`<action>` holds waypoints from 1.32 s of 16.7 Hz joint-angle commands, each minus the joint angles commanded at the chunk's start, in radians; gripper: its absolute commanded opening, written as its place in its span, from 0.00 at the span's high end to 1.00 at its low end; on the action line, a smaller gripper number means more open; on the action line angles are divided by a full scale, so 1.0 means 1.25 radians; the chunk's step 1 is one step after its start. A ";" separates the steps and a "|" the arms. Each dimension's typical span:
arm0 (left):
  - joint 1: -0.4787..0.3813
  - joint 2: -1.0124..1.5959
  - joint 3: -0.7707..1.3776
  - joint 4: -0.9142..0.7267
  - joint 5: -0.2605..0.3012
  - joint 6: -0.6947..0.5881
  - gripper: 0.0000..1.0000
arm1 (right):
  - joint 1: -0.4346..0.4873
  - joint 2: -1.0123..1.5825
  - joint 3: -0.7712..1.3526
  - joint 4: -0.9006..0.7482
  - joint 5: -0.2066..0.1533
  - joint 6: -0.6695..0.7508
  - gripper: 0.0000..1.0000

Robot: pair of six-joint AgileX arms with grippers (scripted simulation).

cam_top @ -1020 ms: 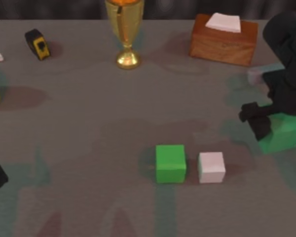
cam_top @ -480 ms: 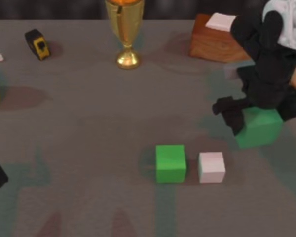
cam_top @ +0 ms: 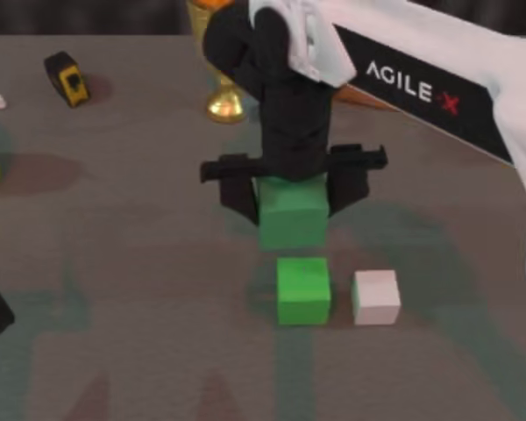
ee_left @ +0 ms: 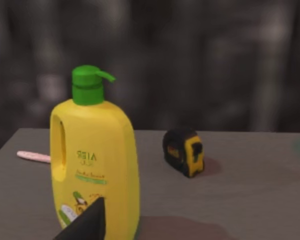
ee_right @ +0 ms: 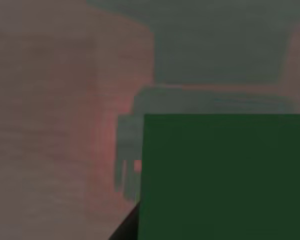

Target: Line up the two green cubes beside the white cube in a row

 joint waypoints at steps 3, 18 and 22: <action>0.000 0.000 0.000 0.000 0.000 0.000 0.00 | 0.090 0.085 0.165 -0.067 0.002 0.124 1.00; 0.000 0.000 0.000 0.000 0.000 0.000 0.00 | 0.161 0.136 0.154 -0.002 0.003 0.228 1.00; 0.000 0.000 0.000 0.000 0.000 0.000 0.00 | 0.165 0.129 0.036 0.107 0.004 0.229 1.00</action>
